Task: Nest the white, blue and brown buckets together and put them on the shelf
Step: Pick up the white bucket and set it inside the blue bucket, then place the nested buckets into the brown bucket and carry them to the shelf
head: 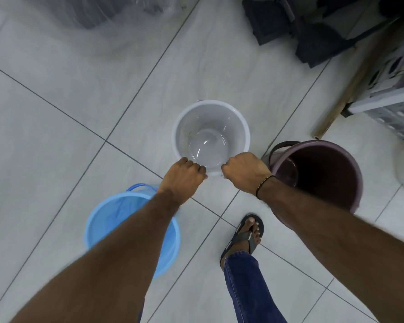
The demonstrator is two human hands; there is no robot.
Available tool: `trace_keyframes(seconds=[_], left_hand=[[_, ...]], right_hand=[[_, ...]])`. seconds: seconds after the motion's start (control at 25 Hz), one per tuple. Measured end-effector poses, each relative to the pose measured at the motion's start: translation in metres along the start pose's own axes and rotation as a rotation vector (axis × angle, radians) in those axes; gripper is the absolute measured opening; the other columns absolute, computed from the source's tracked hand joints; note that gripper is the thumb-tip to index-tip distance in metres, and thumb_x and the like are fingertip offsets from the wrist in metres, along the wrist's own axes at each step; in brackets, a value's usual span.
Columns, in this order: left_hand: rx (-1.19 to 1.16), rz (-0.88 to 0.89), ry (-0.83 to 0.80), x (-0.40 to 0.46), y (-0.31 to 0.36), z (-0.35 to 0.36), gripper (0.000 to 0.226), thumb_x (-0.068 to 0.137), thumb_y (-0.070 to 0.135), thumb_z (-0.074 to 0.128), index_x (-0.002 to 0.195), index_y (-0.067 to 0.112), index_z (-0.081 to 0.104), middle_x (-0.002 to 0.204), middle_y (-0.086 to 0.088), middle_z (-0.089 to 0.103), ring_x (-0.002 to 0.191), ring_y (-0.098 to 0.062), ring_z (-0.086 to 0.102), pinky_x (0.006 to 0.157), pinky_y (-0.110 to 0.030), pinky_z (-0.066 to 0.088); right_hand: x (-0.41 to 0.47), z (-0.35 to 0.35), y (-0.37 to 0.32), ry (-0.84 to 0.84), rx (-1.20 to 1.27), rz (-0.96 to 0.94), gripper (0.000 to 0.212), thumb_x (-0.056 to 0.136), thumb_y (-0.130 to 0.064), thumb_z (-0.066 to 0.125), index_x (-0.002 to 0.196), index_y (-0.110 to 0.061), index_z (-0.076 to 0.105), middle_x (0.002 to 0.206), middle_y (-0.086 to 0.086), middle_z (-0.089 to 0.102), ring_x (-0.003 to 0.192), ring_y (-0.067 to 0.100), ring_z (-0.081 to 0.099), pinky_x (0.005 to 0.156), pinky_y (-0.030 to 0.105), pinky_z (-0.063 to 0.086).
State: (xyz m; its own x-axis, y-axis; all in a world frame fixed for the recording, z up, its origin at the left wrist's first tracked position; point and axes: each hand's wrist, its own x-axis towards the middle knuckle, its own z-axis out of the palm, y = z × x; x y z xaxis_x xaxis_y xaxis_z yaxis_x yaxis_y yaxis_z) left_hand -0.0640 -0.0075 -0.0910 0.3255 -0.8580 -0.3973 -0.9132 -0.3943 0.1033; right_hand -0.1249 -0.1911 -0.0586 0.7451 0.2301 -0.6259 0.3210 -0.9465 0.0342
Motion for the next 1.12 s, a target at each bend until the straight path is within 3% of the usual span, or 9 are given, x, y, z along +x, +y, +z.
trace_keyframes(seconds=[0.2,0.32,0.44,0.6,0.72,0.8,0.96,1.12], left_hand=[[-0.056,-0.173,0.037,-0.096,0.006,-0.128,0.020,0.100,0.023,0.054,0.088,0.012,0.065,0.078,-0.007,0.072,0.076,-0.029,0.065,0.080,-0.038,0.049],[-0.090,-0.326,0.062,-0.176,0.025,-0.178,0.019,0.101,0.019,0.051,0.088,0.010,0.062,0.078,-0.008,0.066,0.077,-0.031,0.061,0.079,-0.042,0.048],[-0.131,-0.440,0.047,-0.255,0.050,-0.197,0.009,0.090,0.011,0.066,0.082,0.010,0.063,0.072,-0.008,0.064,0.070,-0.031,0.060,0.070,-0.043,0.049],[-0.261,-0.524,-0.019,-0.327,0.074,-0.145,0.004,0.085,0.011,0.071,0.086,0.009,0.067,0.077,-0.009,0.068,0.072,-0.031,0.062,0.069,-0.042,0.053],[-0.355,-0.508,-0.065,-0.345,0.081,-0.064,0.014,0.096,0.018,0.054,0.099,0.010,0.066,0.093,-0.010,0.070,0.089,-0.032,0.064,0.083,-0.045,0.051],[-0.389,-0.484,-0.093,-0.346,0.083,-0.013,0.023,0.101,0.026,0.047,0.098,0.013,0.066,0.093,-0.008,0.071,0.092,-0.029,0.064,0.087,-0.044,0.050],[-0.508,-0.510,-0.135,-0.335,0.080,0.059,0.013,0.085,0.030,0.073,0.082,0.017,0.072,0.078,-0.004,0.074,0.078,-0.024,0.067,0.079,-0.038,0.052],[-0.632,-0.587,-0.030,-0.321,0.064,0.096,0.005,0.085,0.011,0.069,0.080,0.011,0.069,0.082,-0.009,0.071,0.077,-0.029,0.066,0.070,-0.037,0.052]], right_hand=[[-0.073,-0.124,-0.031,0.044,0.043,-0.035,0.020,0.091,-0.003,0.057,0.095,-0.018,0.070,0.090,0.001,0.073,0.080,0.024,0.069,0.068,0.032,0.048],[-0.113,-0.182,-0.067,0.139,0.014,-0.186,0.021,0.089,0.000,0.055,0.099,-0.013,0.068,0.094,0.006,0.073,0.086,0.026,0.068,0.082,0.036,0.054],[-0.142,-0.213,-0.121,0.211,-0.098,-0.376,0.020,0.089,0.001,0.056,0.097,-0.011,0.069,0.092,0.007,0.073,0.085,0.026,0.068,0.083,0.037,0.054],[-0.146,-0.200,-0.199,0.160,-0.239,-0.534,0.018,0.088,-0.003,0.058,0.091,-0.015,0.072,0.087,0.004,0.074,0.078,0.022,0.068,0.078,0.033,0.053],[-0.130,-0.152,-0.245,0.039,-0.266,-0.508,0.018,0.089,0.000,0.058,0.093,-0.012,0.071,0.089,0.008,0.073,0.080,0.025,0.067,0.080,0.036,0.052],[-0.114,-0.111,-0.271,-0.011,-0.242,-0.489,0.018,0.092,0.003,0.055,0.098,-0.007,0.068,0.093,0.012,0.072,0.084,0.028,0.066,0.084,0.039,0.053],[-0.075,-0.048,-0.302,-0.084,-0.167,-0.386,0.023,0.094,0.006,0.046,0.110,0.001,0.063,0.104,0.020,0.068,0.097,0.034,0.062,0.099,0.046,0.047],[-0.048,-0.021,-0.315,-0.112,-0.016,-0.263,0.026,0.090,-0.004,0.053,0.114,-0.005,0.063,0.107,0.014,0.069,0.101,0.032,0.062,0.100,0.041,0.047]])
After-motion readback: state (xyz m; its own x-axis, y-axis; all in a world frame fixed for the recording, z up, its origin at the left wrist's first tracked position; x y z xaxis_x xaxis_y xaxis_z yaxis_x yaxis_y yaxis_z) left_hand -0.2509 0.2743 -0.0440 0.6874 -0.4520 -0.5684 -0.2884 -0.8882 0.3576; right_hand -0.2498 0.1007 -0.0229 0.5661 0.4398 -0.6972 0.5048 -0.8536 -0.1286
